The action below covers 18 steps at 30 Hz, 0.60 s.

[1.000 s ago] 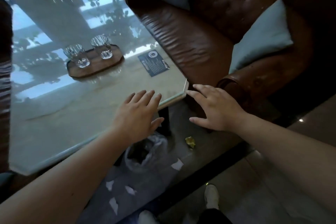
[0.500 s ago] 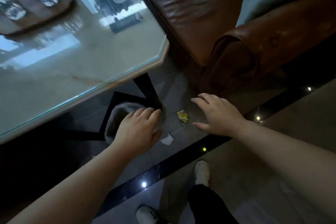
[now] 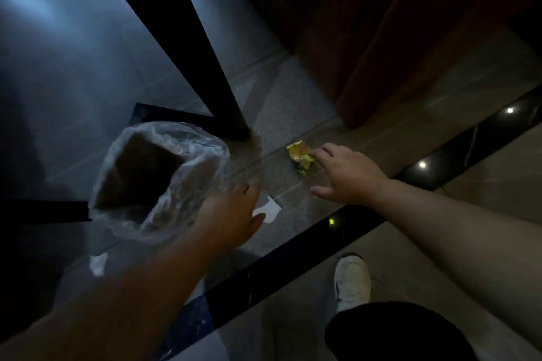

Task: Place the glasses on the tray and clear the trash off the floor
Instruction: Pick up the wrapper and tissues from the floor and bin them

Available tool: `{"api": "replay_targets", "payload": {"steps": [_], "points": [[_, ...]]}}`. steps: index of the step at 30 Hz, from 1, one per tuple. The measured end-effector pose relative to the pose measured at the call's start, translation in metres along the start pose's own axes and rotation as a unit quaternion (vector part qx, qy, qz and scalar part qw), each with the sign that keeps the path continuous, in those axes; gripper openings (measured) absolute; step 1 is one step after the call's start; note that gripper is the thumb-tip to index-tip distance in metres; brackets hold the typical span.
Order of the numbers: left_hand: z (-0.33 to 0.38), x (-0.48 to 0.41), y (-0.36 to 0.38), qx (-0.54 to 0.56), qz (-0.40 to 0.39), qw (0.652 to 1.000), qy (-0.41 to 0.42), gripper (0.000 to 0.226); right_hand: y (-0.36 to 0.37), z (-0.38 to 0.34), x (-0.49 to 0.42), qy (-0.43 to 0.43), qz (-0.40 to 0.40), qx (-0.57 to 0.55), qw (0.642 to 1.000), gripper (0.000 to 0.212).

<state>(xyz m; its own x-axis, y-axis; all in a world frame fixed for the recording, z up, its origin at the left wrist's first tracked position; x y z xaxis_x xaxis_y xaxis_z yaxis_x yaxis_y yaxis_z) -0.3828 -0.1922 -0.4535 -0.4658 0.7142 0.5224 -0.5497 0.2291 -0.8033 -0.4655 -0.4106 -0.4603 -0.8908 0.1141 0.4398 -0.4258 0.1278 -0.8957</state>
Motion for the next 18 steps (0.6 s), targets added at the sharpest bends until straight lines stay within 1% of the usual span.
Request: {"api": "replay_targets", "payload": {"steps": [4, 7, 11, 14, 18], "points": [[-0.027, -0.054, 0.068, 0.029, -0.019, 0.999, -0.027, 0.061, 0.062, 0.014, -0.046, 0.004, -0.011, 0.011, 1.000, 0.080], [-0.044, -0.090, 0.106, 0.039, -0.021, 0.997, -0.055, 0.058, 0.091, 0.027, -0.072, 0.007, -0.014, 0.010, 1.000, 0.082], [-0.051, -0.129, 0.153, 0.018, -0.009, 1.000, 0.003, 0.061, 0.121, 0.046, -0.101, 0.037, -0.027, 0.002, 0.999, 0.079], [-0.047, -0.144, 0.178, -0.011, -0.021, 0.998, 0.055, 0.056, 0.140, 0.057, -0.120, 0.068, -0.042, -0.025, 0.996, 0.083], [-0.050, -0.158, 0.204, -0.047, -0.081, 0.994, 0.057, 0.063, 0.154, 0.066, -0.138, 0.115, -0.037, -0.077, 0.990, 0.094]]}}
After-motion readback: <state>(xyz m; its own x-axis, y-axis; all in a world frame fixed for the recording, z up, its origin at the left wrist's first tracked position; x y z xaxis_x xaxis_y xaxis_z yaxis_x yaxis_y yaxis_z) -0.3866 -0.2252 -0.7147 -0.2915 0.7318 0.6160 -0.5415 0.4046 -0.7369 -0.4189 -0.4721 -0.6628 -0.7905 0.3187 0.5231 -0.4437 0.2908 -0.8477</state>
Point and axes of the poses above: each hand's wrist, its own x-axis away from the middle knuckle, its own y-axis out of the palm, z = x × y, the point moved 3 cm from there along -x, towards the middle knuckle, and after that the axes turned 11 degrees about x, right-handed, at the moved point
